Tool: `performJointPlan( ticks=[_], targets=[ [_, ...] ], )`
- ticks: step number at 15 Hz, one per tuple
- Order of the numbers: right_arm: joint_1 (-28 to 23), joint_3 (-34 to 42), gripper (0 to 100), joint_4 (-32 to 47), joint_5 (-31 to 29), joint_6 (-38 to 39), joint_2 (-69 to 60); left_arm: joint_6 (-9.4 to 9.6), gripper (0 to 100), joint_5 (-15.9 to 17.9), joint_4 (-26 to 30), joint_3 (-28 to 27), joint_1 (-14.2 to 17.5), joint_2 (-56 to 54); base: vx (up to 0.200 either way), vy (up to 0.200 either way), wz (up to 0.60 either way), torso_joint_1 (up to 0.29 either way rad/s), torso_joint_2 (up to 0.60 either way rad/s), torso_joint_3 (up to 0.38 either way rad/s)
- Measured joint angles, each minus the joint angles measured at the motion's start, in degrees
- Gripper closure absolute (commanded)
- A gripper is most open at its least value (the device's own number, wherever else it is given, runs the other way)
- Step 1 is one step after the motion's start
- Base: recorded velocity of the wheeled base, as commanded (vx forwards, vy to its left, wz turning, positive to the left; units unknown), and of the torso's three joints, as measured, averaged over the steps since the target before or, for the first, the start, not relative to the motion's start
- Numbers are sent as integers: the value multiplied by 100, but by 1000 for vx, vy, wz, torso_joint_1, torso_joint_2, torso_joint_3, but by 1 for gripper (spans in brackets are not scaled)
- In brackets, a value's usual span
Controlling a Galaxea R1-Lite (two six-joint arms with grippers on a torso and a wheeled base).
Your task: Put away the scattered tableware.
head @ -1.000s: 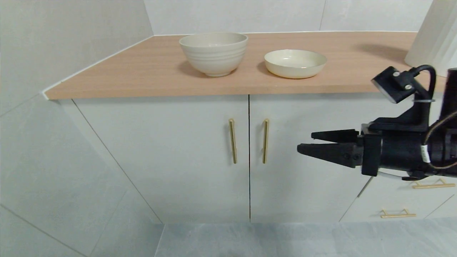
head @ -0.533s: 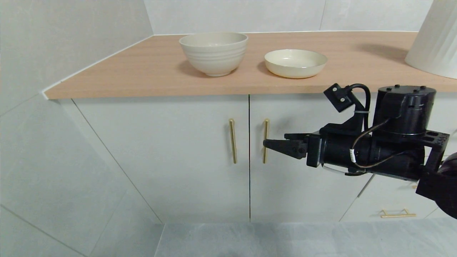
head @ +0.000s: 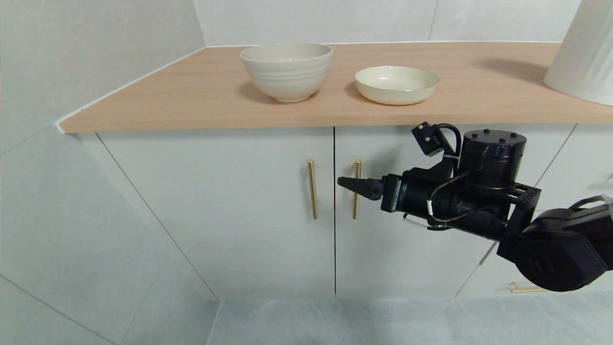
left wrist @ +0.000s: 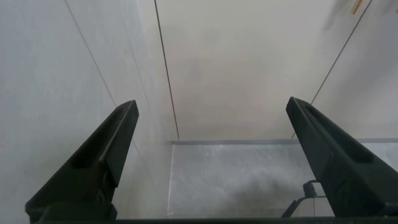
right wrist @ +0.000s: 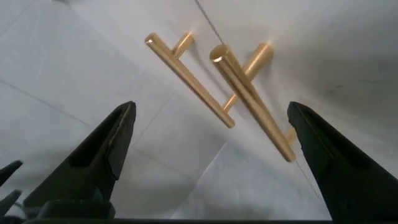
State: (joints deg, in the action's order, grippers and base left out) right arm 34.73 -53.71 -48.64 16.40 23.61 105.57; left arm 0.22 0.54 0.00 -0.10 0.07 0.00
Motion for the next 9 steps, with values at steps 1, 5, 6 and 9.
performJointPlan(
  ticks=[1,5,6,9],
  targets=[
    [66,-17,0,-111,-59,11,101,0,0,0,0,0,0,0,0,0,0,0,0,0],
    [171,-41,0,-577,-241,129,355,5,0,0,0,0,0,0,0,0,0,0,0,0],
    [178,-43,0,-653,-280,134,400,2,0,0,0,0,0,0,0,0,0,0,0,0],
    [182,-83,0,-689,-318,154,507,2,0,0,0,0,0,0,0,0,0,0,0,0]
  ],
)
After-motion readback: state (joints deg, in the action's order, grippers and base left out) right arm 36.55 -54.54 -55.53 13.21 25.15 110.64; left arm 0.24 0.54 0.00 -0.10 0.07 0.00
